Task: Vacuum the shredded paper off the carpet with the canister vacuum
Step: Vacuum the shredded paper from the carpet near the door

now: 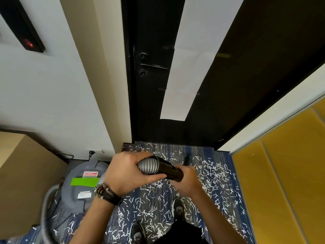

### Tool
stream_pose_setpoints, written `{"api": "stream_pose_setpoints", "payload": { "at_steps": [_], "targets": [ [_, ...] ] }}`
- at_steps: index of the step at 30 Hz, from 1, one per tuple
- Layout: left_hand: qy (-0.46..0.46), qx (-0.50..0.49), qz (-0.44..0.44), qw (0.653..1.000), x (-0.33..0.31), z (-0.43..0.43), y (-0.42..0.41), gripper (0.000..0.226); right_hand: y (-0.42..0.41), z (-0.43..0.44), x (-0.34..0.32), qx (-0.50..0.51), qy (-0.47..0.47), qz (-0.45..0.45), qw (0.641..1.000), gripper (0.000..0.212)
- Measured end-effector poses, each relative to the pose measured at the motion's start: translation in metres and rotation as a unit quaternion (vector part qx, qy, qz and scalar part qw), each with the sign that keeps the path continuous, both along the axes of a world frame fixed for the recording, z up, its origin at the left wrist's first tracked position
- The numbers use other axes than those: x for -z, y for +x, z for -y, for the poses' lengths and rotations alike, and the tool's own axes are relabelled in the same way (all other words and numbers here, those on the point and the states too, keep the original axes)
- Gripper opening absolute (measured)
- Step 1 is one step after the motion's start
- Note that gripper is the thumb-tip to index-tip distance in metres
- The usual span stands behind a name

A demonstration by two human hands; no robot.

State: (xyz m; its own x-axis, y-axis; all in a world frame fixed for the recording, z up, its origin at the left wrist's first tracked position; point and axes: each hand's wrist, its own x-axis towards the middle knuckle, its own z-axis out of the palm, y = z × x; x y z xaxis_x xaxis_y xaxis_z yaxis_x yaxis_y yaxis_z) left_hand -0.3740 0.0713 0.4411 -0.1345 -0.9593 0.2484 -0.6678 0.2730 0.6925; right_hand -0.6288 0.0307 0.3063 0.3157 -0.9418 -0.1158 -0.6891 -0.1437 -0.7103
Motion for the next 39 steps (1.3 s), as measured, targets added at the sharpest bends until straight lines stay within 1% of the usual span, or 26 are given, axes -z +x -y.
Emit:
{"api": "stream_pose_setpoints", "payload": {
  "at_steps": [3, 7, 10, 12, 16, 18, 22, 26, 29, 34, 39],
  "targets": [
    [-0.001, -0.013, -0.004, 1.0, 0.004, -0.004, 0.01, 0.05, 0.014, -0.004, 0.001, 0.004, 0.0, 0.011, 1.0, 0.018],
    [-0.012, -0.037, 0.006, 0.999, -0.006, -0.012, 0.03, 0.054, 0.039, -0.008, -0.003, -0.009, -0.009, 0.036, 0.999, 0.014],
    [-0.018, -0.037, 0.018, 0.999, -0.015, -0.016, 0.037, 0.057, 0.052, -0.008, -0.009, -0.015, -0.017, 0.051, 0.998, 0.018],
    [-0.015, -0.034, 0.016, 0.999, -0.016, -0.02, 0.041, 0.056, 0.055, -0.011, -0.011, -0.023, -0.011, 0.046, 0.999, 0.02],
    [-0.001, -0.026, -0.017, 1.0, -0.01, -0.032, 0.047, 0.053, 0.054, -0.025, -0.01, -0.037, 0.003, 0.025, 0.999, 0.015],
    [-0.012, -0.033, -0.01, 0.999, -0.009, -0.037, 0.046, 0.053, 0.052, -0.025, -0.012, -0.029, 0.006, 0.021, 0.999, 0.015],
    [-0.03, -0.049, 0.004, 0.998, -0.013, -0.04, 0.042, 0.055, 0.053, -0.02, -0.022, -0.033, -0.02, 0.007, 0.999, 0.019],
    [-0.004, -0.061, 0.012, 0.998, -0.009, -0.041, 0.038, 0.053, 0.053, -0.016, -0.023, -0.039, -0.017, 0.012, 0.999, 0.027],
    [0.006, -0.07, 0.033, 0.997, 0.0, -0.043, 0.038, 0.054, 0.054, -0.018, -0.015, -0.043, 0.022, -0.016, 0.999, 0.013],
    [0.002, -0.057, 0.028, 0.998, -0.004, -0.048, 0.048, 0.054, 0.062, -0.029, -0.011, -0.049, 0.027, 0.013, 0.998, 0.015],
    [-0.029, -0.069, 0.004, 0.997, -0.012, -0.052, 0.059, 0.058, 0.072, -0.033, -0.021, -0.064, 0.018, 0.029, 0.997, 0.017]
  ]
}}
